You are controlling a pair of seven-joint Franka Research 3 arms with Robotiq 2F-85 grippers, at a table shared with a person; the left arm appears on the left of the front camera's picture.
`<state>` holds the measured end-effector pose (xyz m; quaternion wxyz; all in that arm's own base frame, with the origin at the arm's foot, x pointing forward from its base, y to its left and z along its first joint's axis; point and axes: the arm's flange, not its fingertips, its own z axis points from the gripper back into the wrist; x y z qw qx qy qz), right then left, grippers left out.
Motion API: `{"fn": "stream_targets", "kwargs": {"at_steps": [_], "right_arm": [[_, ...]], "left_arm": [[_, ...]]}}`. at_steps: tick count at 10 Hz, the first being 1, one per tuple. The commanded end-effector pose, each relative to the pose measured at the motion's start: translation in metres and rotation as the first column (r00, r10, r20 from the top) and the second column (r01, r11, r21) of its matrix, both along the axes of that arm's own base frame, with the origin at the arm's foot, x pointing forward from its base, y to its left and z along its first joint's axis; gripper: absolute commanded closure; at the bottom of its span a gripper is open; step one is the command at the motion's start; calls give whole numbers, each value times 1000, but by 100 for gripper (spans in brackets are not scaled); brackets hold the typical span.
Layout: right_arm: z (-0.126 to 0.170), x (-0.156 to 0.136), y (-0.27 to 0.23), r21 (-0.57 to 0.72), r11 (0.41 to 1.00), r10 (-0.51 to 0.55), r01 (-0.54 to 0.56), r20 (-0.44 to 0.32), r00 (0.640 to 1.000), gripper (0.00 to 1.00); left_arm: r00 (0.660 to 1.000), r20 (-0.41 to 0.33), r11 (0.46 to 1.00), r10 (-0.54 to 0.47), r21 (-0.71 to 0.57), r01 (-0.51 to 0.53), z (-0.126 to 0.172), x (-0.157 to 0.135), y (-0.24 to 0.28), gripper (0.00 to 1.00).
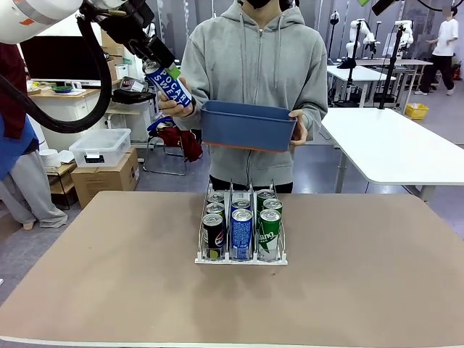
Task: Fill the beverage cans into the dispenser.
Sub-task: Pick up the Ionic drink handed by the human.
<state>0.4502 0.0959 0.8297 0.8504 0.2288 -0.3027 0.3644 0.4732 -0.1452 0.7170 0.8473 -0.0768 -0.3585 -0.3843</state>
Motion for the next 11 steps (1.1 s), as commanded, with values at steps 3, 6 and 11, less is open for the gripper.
{"fn": "stream_targets", "kwargs": {"at_steps": [3, 6, 11], "right_arm": [[-2, -3, 0, 11, 1000, -1, 1, -10, 1000, 0], [-2, -3, 0, 11, 1000, -1, 1, -10, 1000, 0], [-2, -3, 0, 11, 1000, -1, 1, -10, 1000, 0]], "left_arm": [[999, 40, 999, 28, 33, -29, -5, -5, 2, 0], [999, 32, 999, 11, 34, -12, -5, -13, 4, 0], [999, 18, 999, 34, 42, -35, -14, -14, 8, 0]]}}
